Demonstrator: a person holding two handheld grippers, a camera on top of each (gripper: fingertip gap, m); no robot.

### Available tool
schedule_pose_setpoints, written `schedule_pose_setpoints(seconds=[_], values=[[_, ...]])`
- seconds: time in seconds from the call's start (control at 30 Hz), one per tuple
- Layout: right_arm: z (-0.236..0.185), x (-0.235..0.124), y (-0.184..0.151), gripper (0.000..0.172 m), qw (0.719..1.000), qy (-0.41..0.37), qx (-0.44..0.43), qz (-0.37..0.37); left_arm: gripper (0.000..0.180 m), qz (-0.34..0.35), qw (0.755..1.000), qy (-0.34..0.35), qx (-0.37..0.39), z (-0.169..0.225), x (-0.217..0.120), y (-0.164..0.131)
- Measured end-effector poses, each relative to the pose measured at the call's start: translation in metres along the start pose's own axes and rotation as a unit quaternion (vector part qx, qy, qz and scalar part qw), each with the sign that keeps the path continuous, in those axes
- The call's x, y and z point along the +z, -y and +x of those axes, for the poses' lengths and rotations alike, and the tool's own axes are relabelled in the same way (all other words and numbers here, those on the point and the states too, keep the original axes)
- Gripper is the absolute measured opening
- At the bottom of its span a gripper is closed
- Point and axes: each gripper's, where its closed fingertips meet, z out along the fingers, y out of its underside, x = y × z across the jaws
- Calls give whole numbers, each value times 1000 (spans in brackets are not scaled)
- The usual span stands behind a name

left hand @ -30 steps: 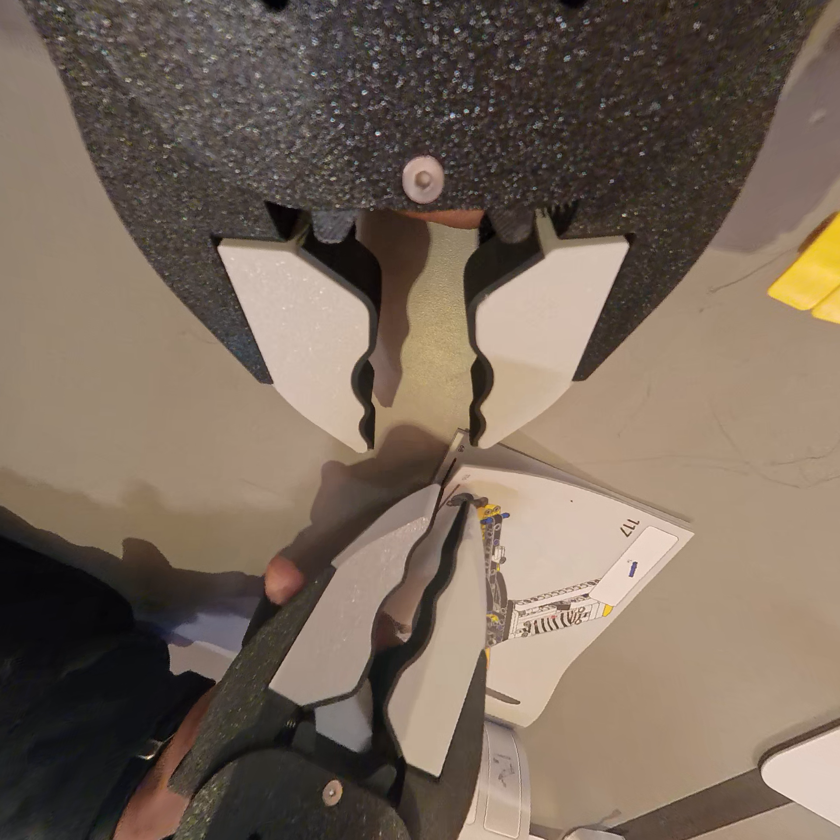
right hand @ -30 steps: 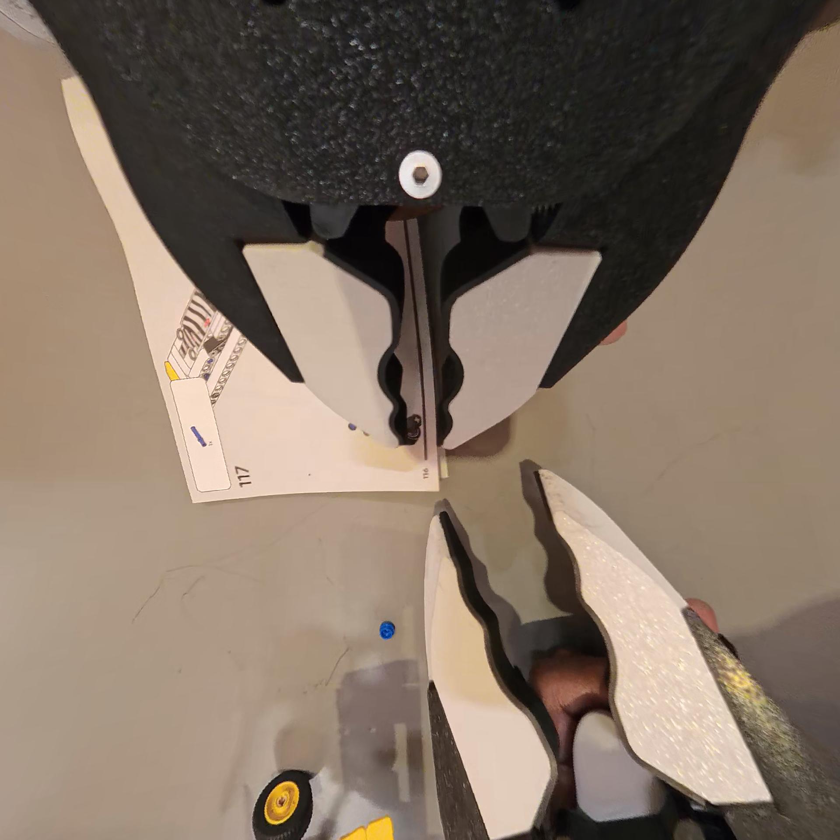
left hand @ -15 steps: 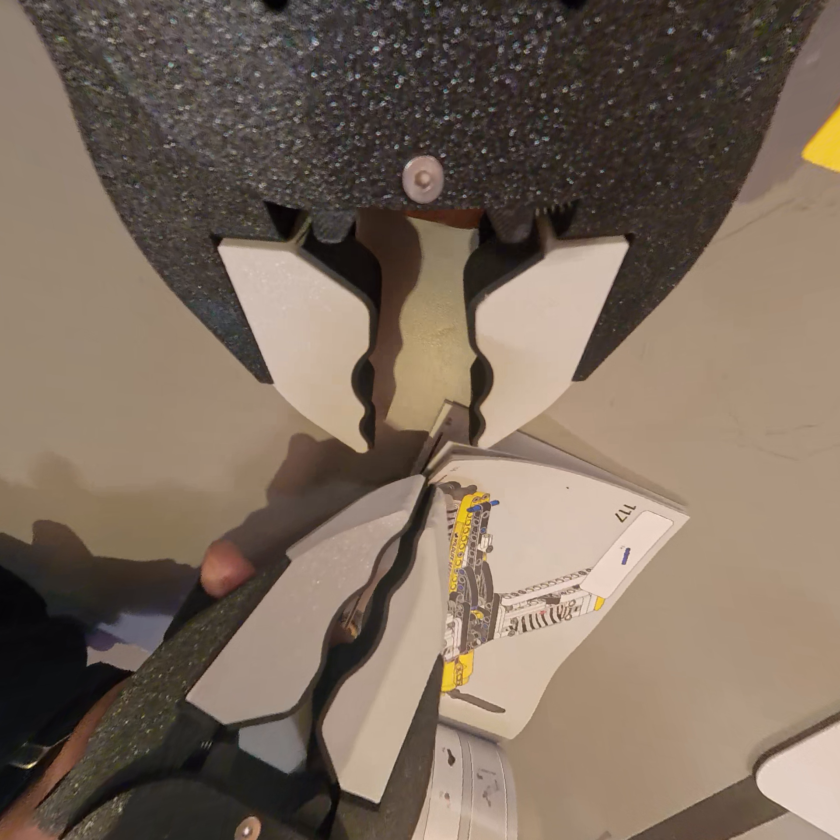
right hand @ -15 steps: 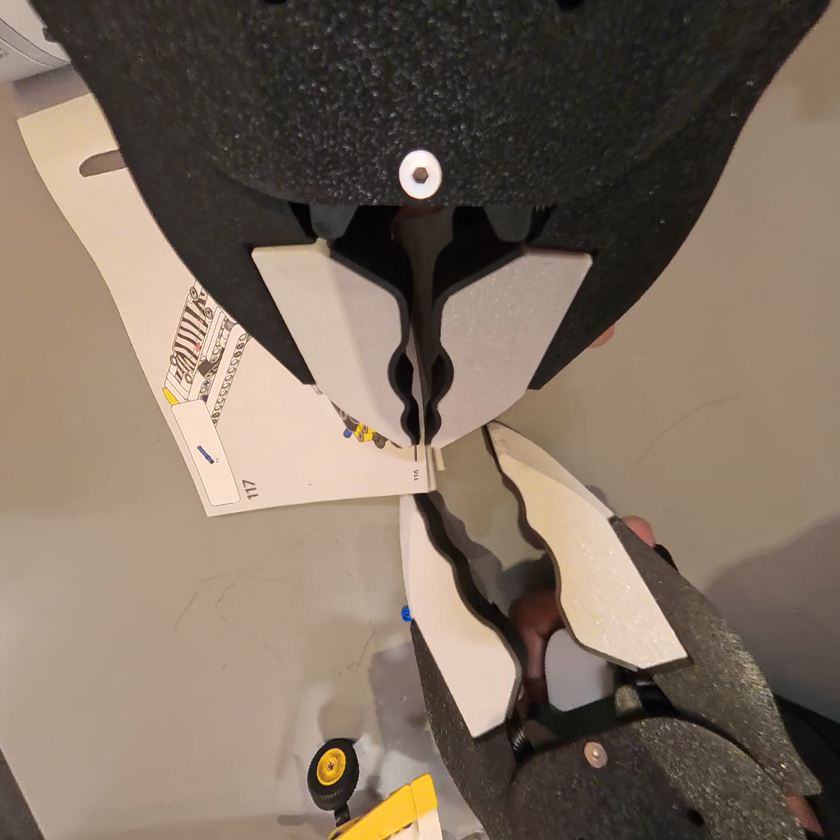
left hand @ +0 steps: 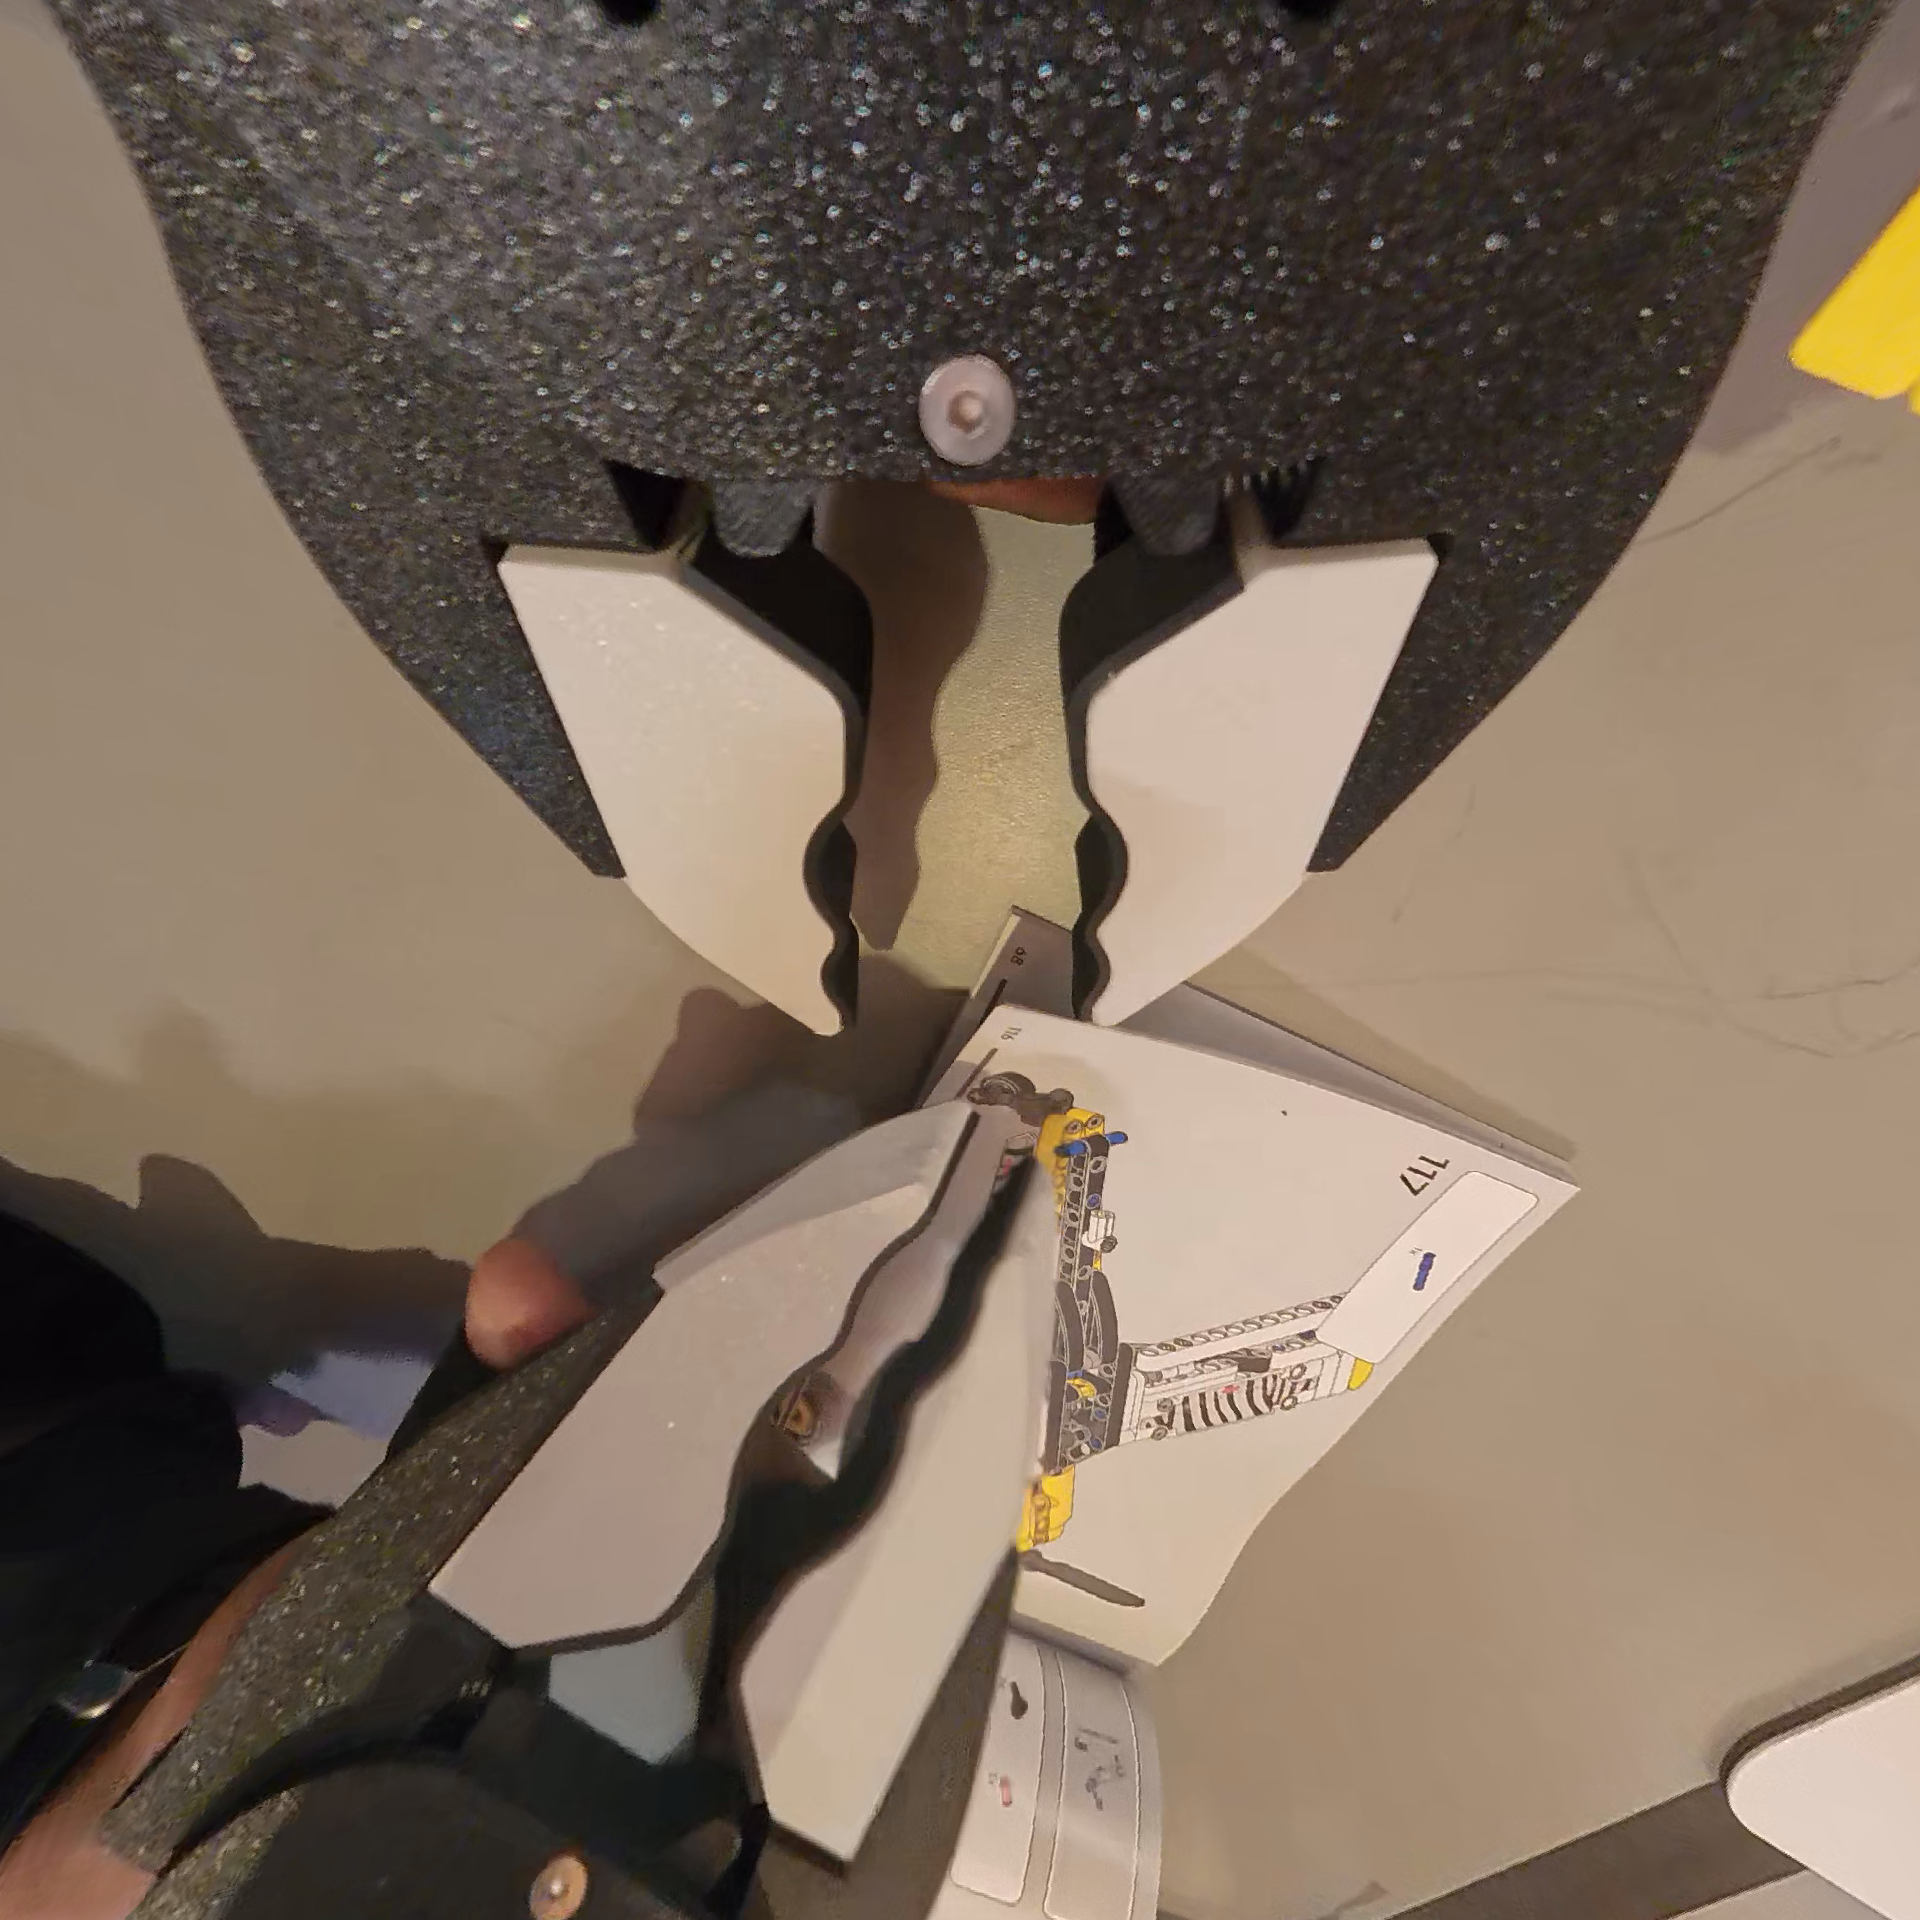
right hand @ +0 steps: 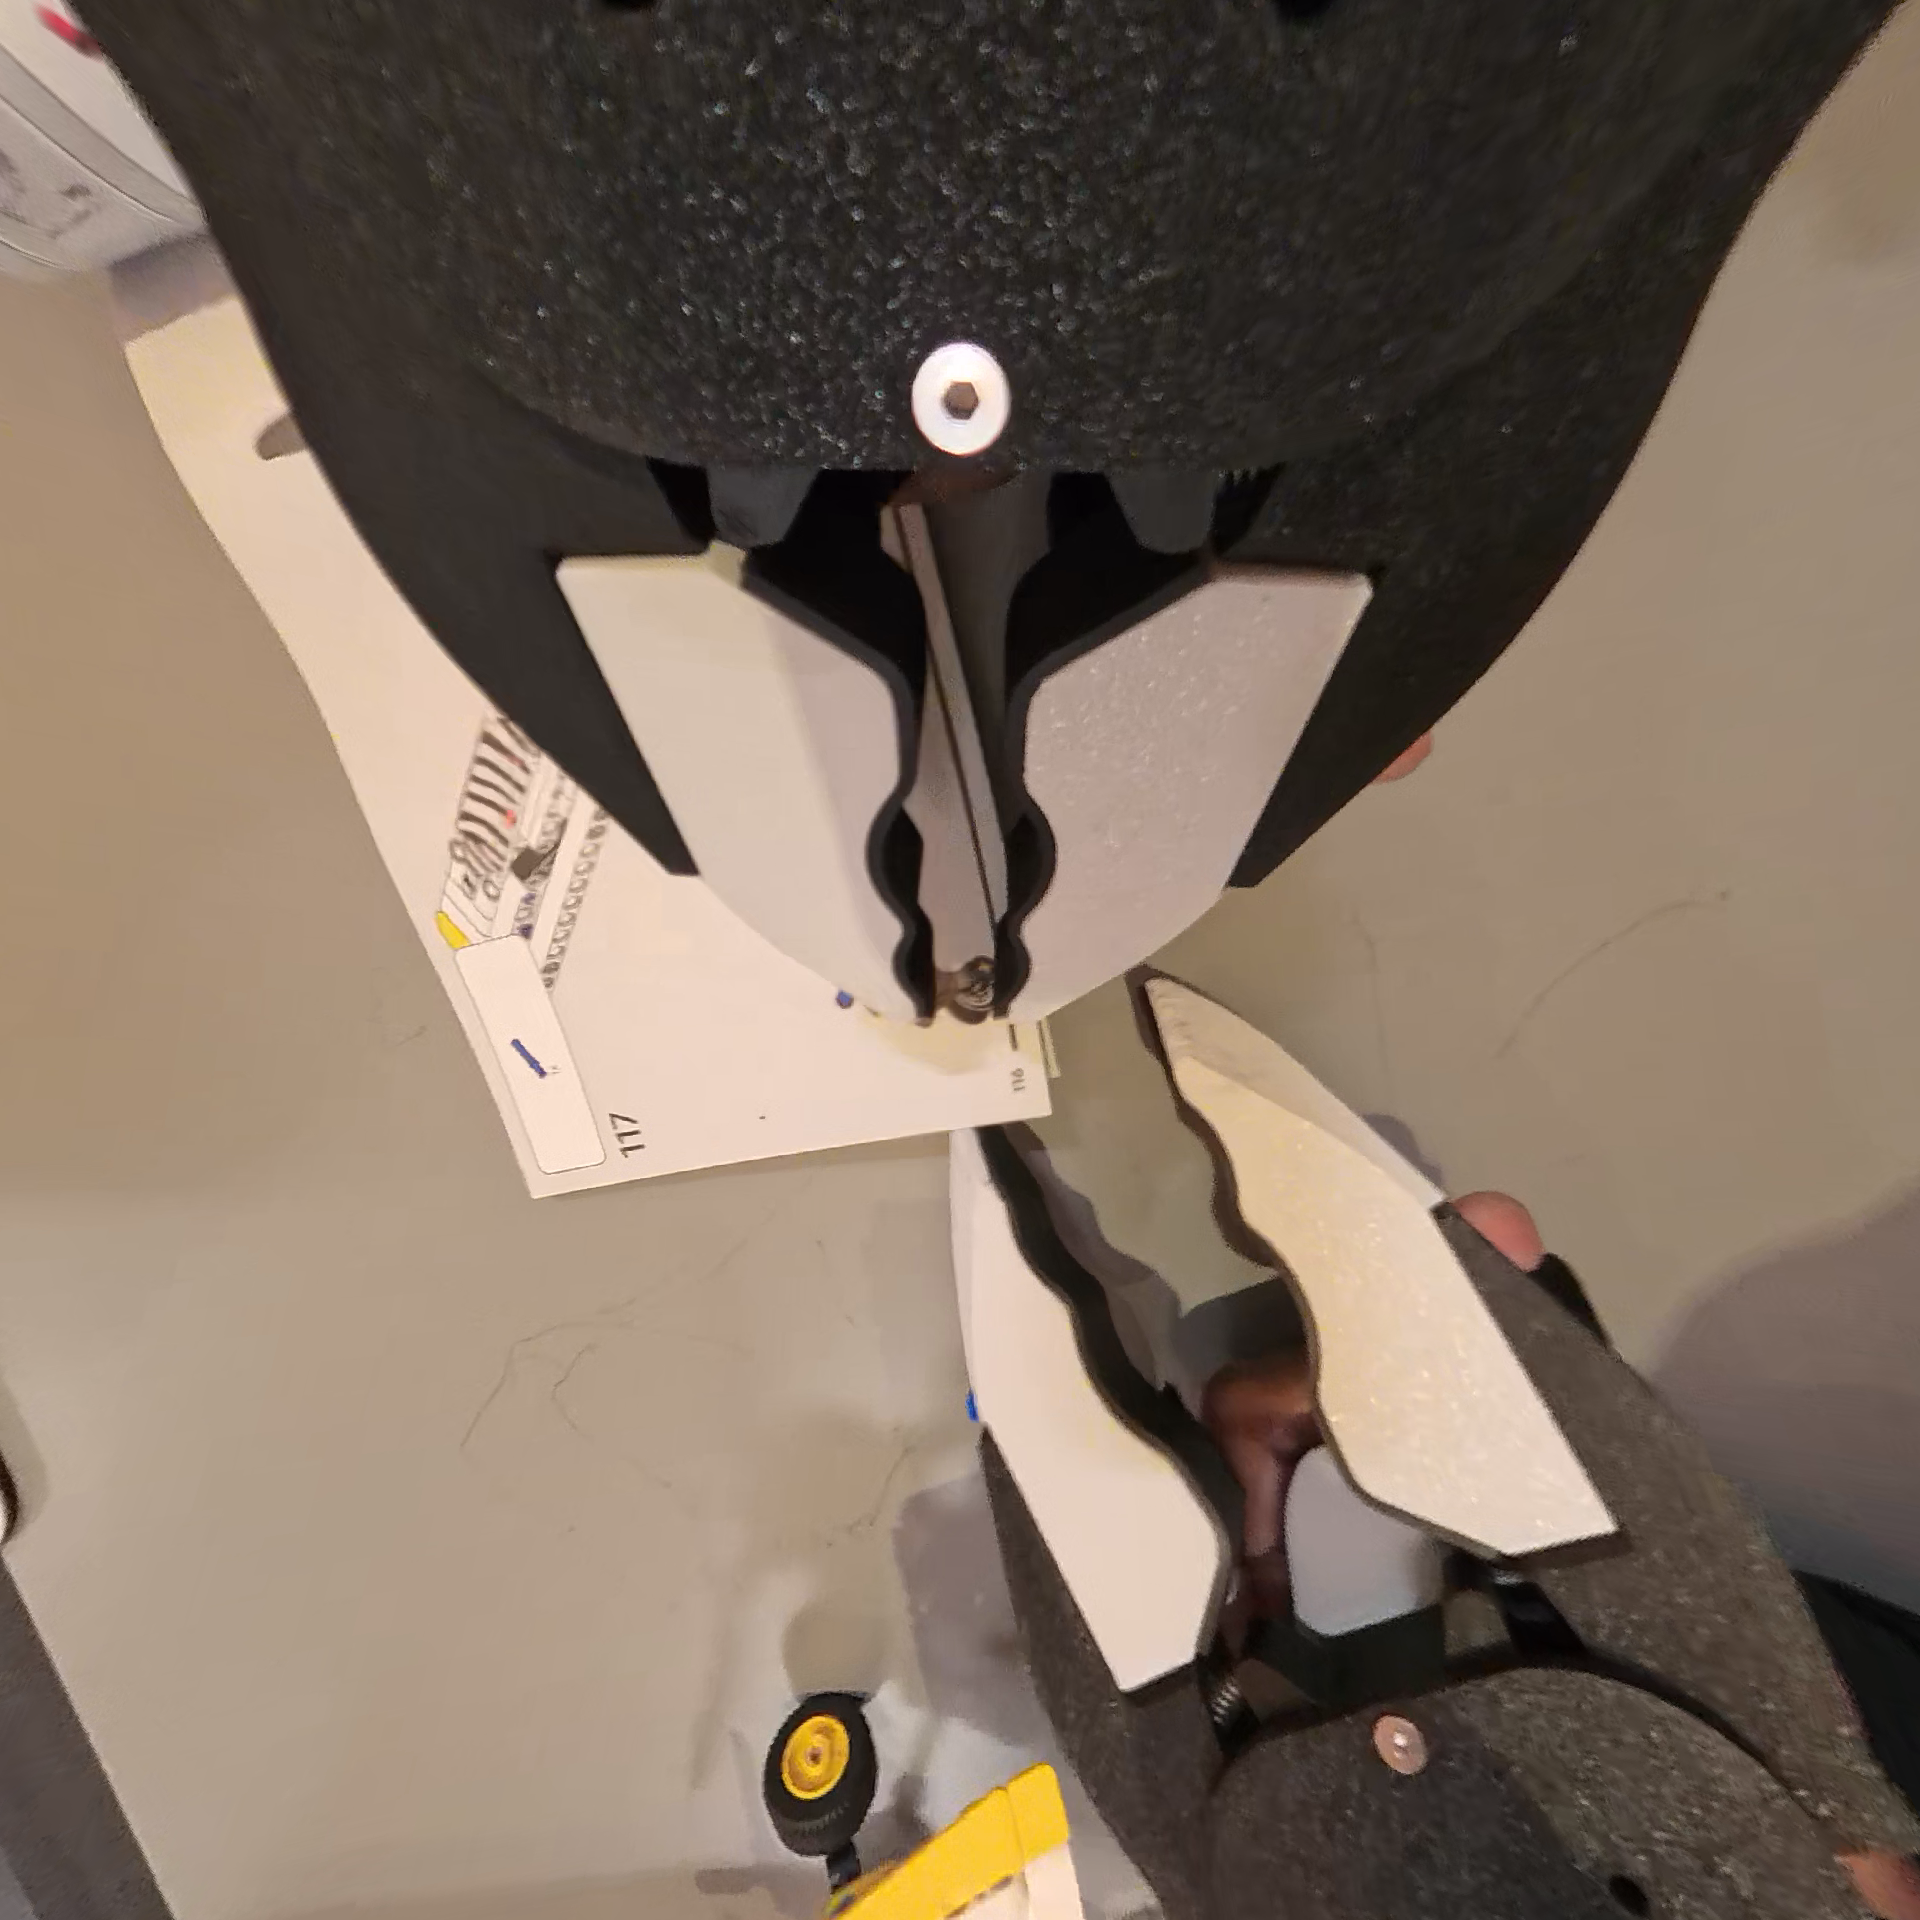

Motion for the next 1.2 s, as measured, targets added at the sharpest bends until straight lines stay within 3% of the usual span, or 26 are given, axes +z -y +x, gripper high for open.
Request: schedule_pose_setpoints(seconds=[0.17, 0.37, 0.5, 0.67, 1.2], values=[[34, 0, 15, 41, 999, -27, -3, -22, 40, -5, 1000, 2, 2, 0, 1, -1], [80, 17, 13, 55, 996, 7, 57, -67, 41, 8, 1000, -5, -26, -3, 3, 5], [86, 36, 3, 56, 992, 41, 62, -102, 42, 14, 999, -17, -48, -4, 8, 11], [74, 43, 5, 57, 990, 96, 47, -93, 45, 16, 999, -22, -36, 0, 8, 11], [63, 43, 8, 57, 991, 101, 23, -79, 45, 15, 999, -26, -21, 4, 7, 10]])
